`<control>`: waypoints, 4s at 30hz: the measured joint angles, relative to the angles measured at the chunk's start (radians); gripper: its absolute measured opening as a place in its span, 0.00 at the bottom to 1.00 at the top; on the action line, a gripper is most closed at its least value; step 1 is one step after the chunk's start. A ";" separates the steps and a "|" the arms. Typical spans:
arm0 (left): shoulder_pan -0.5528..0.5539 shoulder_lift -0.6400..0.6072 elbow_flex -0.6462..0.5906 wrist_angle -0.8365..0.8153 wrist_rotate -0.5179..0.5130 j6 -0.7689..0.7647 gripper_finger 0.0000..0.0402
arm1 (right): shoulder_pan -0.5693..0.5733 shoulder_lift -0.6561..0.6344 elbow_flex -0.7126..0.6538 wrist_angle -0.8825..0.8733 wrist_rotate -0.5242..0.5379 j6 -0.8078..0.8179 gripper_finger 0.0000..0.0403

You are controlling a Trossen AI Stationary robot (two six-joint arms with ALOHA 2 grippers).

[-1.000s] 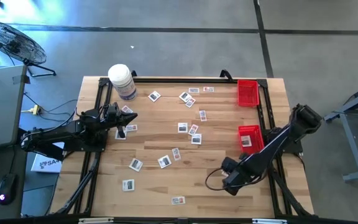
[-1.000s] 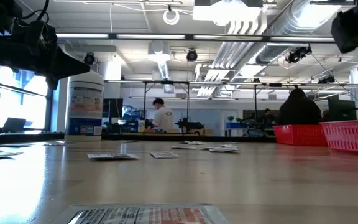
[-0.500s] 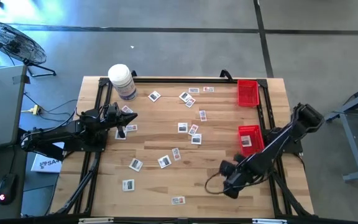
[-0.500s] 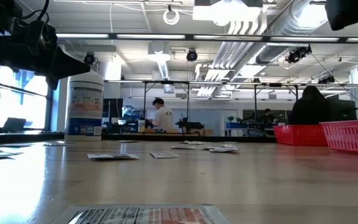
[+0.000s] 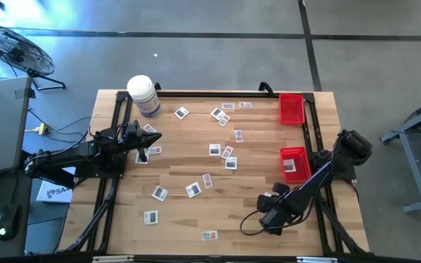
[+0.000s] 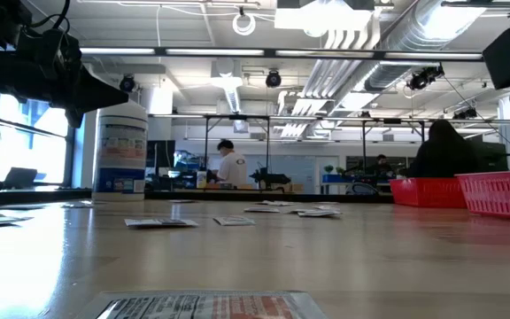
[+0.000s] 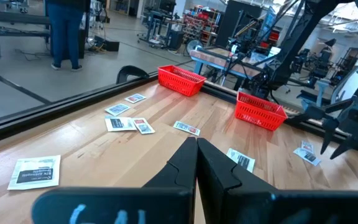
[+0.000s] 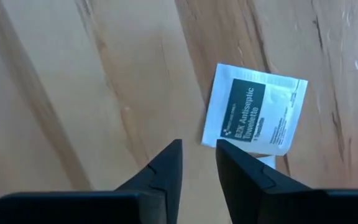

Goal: Pick & Place First Aid Supplies
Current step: Put the towelette pack into the bottom basket

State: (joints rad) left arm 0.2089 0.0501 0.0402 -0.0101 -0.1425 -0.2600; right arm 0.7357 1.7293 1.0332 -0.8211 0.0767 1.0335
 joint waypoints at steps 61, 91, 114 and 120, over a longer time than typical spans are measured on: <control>0.000 0.000 0.000 0.000 0.000 0.000 0.00 | -0.166 -0.539 -0.184 -0.407 0.186 0.492 0.00; 0.000 0.000 0.000 0.000 0.000 0.000 0.00 | -0.476 -0.539 -0.297 -0.373 0.057 0.268 0.16; 0.000 0.000 0.000 0.000 0.000 0.000 0.00 | -0.471 -0.167 -0.106 0.442 0.220 -0.793 0.21; 0.000 0.000 0.000 0.000 0.000 0.000 0.00 | -0.552 -0.060 -0.107 0.441 0.175 -0.860 0.32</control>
State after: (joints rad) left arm 0.2089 0.0501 0.0406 -0.0101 -0.1425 -0.2596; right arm 0.1839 1.6693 0.9264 -0.3796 0.2516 0.1738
